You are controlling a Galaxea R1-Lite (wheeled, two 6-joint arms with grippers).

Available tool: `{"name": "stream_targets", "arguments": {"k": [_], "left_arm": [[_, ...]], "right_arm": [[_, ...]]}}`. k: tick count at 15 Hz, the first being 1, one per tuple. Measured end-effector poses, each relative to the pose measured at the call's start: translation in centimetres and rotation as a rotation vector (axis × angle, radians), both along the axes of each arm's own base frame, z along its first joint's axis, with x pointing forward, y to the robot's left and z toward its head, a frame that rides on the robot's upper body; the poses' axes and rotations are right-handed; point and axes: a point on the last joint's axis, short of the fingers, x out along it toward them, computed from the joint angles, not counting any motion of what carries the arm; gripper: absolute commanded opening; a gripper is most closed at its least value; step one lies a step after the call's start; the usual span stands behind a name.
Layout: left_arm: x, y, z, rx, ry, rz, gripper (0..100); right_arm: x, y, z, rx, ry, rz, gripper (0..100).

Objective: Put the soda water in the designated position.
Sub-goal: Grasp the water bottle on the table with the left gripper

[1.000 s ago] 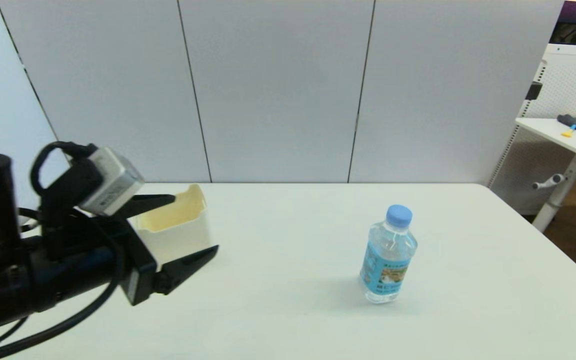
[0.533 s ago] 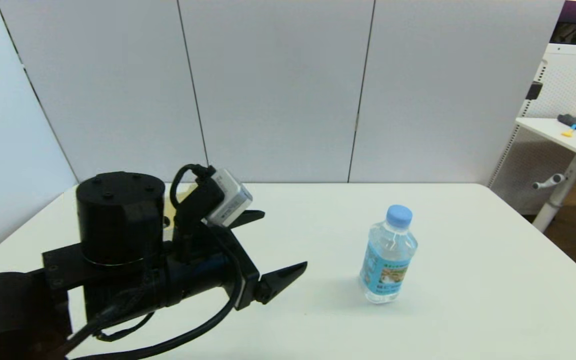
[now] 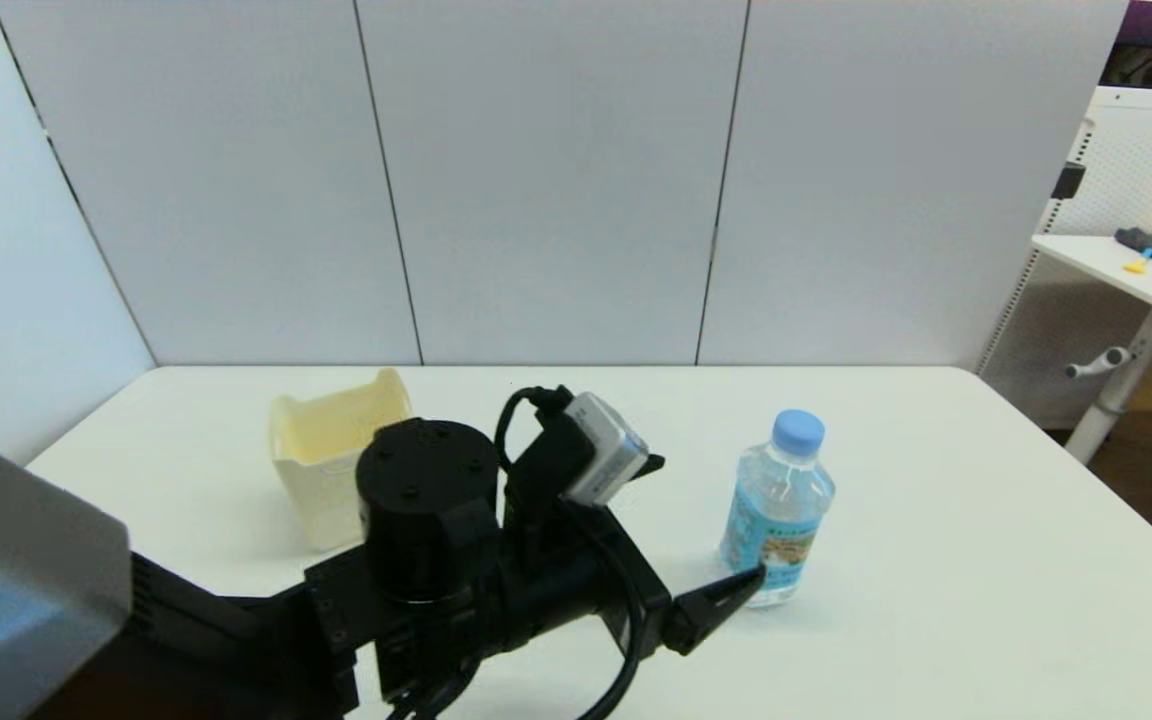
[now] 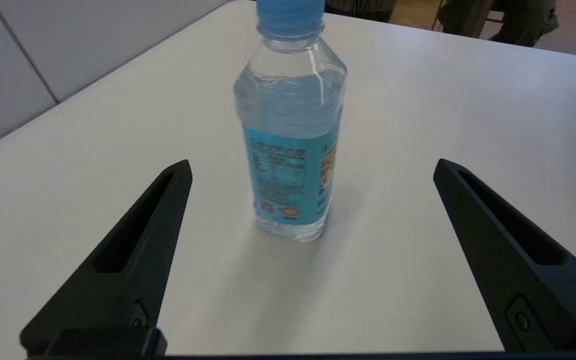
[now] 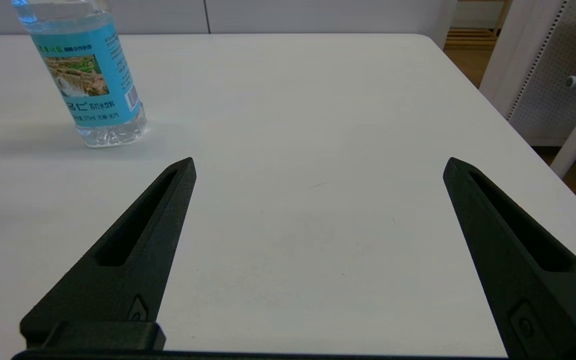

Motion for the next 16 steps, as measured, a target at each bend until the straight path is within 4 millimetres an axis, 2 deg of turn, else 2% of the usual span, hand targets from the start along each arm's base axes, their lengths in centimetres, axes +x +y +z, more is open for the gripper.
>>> {"name": "stream_targets", "arguments": {"k": [4, 8, 13, 16], "left_arm": [[-0.2, -2.7, -1.4, -0.016, 0.036, -0.052, 100], [0.6, -5.0, -2.2, -0.022, 0.015, -0.067, 100], [2.0, -4.9, -3.3, 0.008, -0.001, -0.034, 100], [2.7, -4.7, -3.2, 0.004, -0.016, -0.015, 100]], "right_arm": [[0.0, 0.0, 0.0, 0.001, 0.000, 0.000, 100], [0.0, 0.0, 0.0, 0.000, 0.000, 0.000, 100], [0.0, 0.0, 0.0, 0.001, 0.000, 0.000, 100], [0.0, 0.0, 0.0, 0.000, 0.000, 0.000, 100]]}}
